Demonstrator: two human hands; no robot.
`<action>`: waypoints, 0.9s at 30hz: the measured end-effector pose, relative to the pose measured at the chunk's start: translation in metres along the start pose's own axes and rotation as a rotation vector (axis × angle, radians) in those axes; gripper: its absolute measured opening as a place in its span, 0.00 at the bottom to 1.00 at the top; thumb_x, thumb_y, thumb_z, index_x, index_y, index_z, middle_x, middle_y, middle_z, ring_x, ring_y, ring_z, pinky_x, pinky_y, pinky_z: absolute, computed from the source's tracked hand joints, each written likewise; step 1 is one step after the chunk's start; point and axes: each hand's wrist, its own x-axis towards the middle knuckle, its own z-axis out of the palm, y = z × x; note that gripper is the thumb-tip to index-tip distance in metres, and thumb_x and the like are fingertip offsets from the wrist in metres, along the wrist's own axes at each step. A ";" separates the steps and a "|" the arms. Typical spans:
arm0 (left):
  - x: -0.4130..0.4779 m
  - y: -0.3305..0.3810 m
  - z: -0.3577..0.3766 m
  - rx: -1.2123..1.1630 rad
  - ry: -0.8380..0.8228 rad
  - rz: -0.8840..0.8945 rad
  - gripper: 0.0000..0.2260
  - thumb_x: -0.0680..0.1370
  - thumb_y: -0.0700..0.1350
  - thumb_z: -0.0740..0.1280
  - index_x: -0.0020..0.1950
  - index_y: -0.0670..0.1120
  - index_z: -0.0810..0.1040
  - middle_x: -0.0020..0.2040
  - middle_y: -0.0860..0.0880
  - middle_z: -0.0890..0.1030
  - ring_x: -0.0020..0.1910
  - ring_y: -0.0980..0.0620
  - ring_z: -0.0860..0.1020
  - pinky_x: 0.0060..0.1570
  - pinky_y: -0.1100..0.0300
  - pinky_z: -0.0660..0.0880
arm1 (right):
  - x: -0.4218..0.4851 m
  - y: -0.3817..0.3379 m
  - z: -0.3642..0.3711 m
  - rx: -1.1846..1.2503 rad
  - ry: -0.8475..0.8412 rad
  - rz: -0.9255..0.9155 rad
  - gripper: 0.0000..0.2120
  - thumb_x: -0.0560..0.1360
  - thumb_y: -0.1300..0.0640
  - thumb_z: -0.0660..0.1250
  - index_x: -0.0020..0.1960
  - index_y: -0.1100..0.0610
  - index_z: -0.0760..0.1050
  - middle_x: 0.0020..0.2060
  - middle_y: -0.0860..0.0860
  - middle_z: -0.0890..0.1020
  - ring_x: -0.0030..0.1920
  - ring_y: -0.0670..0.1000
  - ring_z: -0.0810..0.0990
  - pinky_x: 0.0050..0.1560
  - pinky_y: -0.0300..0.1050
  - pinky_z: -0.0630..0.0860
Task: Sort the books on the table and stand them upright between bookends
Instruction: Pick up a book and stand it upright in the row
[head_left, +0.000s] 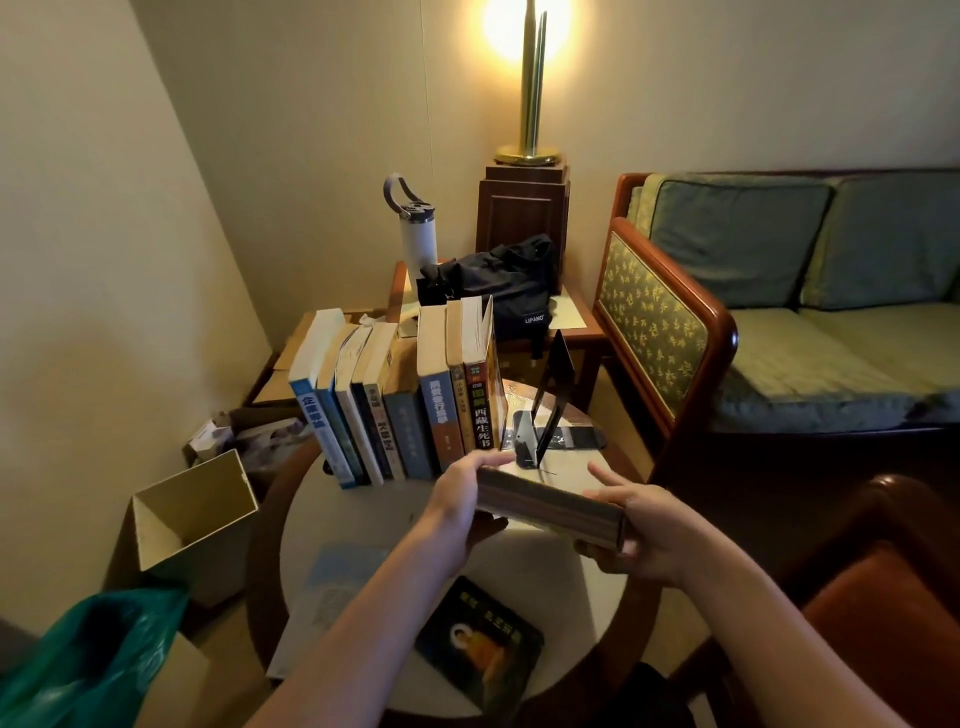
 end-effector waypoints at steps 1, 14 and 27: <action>-0.002 0.003 0.004 0.006 0.004 0.009 0.17 0.77 0.57 0.64 0.58 0.49 0.83 0.59 0.38 0.79 0.57 0.41 0.78 0.65 0.45 0.72 | -0.001 -0.002 0.002 0.011 0.018 0.023 0.34 0.77 0.64 0.67 0.77 0.41 0.63 0.68 0.63 0.69 0.49 0.62 0.81 0.27 0.48 0.78; -0.002 -0.008 0.022 -0.202 0.114 0.141 0.10 0.83 0.53 0.61 0.55 0.52 0.81 0.56 0.42 0.83 0.58 0.42 0.79 0.64 0.44 0.73 | -0.005 -0.001 0.022 -1.614 0.097 -0.842 0.51 0.75 0.47 0.72 0.77 0.33 0.34 0.75 0.45 0.69 0.64 0.49 0.78 0.61 0.47 0.78; 0.014 -0.028 0.035 0.462 -0.147 0.634 0.25 0.84 0.55 0.55 0.75 0.74 0.48 0.81 0.62 0.44 0.80 0.56 0.42 0.79 0.43 0.51 | -0.018 -0.018 0.041 -1.222 0.325 -0.653 0.36 0.81 0.55 0.62 0.78 0.33 0.45 0.69 0.53 0.74 0.46 0.46 0.77 0.42 0.36 0.80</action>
